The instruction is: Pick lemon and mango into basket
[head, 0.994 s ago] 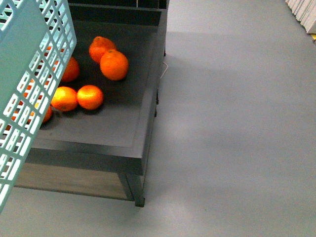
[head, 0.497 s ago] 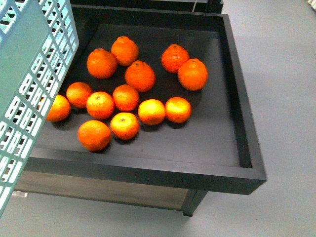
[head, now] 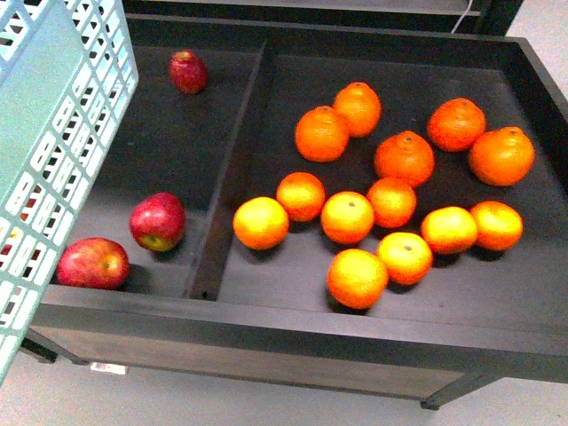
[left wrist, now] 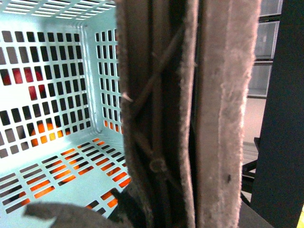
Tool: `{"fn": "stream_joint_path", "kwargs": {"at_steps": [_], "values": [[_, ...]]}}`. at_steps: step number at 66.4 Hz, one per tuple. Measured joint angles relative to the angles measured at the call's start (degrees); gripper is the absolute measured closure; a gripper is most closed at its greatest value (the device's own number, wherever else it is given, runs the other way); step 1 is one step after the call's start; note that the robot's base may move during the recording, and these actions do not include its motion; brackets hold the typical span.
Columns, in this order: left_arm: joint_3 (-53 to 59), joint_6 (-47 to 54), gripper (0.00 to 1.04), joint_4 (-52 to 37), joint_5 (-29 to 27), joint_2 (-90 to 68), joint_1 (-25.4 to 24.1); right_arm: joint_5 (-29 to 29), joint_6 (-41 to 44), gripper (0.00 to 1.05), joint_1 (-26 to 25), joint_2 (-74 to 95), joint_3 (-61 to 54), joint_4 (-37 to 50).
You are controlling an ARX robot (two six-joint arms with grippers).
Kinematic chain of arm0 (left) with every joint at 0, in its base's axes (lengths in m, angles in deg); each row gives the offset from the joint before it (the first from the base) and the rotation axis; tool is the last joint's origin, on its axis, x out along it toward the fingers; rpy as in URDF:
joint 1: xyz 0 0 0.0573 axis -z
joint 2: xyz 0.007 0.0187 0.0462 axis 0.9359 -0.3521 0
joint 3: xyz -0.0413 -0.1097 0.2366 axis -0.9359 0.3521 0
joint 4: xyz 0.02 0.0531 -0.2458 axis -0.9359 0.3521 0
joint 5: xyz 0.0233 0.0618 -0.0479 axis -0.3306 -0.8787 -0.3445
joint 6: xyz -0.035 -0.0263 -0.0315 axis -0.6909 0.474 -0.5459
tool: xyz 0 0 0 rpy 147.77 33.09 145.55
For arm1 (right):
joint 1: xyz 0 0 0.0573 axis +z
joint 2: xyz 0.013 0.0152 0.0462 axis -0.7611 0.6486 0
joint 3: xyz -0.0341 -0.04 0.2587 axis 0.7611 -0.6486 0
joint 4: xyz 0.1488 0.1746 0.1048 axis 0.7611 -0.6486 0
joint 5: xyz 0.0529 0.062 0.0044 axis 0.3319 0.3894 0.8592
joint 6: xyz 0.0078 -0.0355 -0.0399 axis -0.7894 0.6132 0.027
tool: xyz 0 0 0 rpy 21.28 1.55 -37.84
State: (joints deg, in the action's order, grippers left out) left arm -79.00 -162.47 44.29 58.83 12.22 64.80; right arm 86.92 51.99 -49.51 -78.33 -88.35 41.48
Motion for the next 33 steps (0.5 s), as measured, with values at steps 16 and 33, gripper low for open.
{"fn": "stream_joint_path", "kwargs": {"at_steps": [16, 33], "values": [[0.00, 0.00, 0.90, -0.02, 0.04, 0.00, 0.00, 0.07, 0.00, 0.09, 0.00, 0.02, 0.00, 0.00], [0.02, 0.00, 0.90, 0.02, 0.09, 0.02, 0.00, 0.04, 0.00, 0.09, 0.00, 0.02, 0.00, 0.00]]}}
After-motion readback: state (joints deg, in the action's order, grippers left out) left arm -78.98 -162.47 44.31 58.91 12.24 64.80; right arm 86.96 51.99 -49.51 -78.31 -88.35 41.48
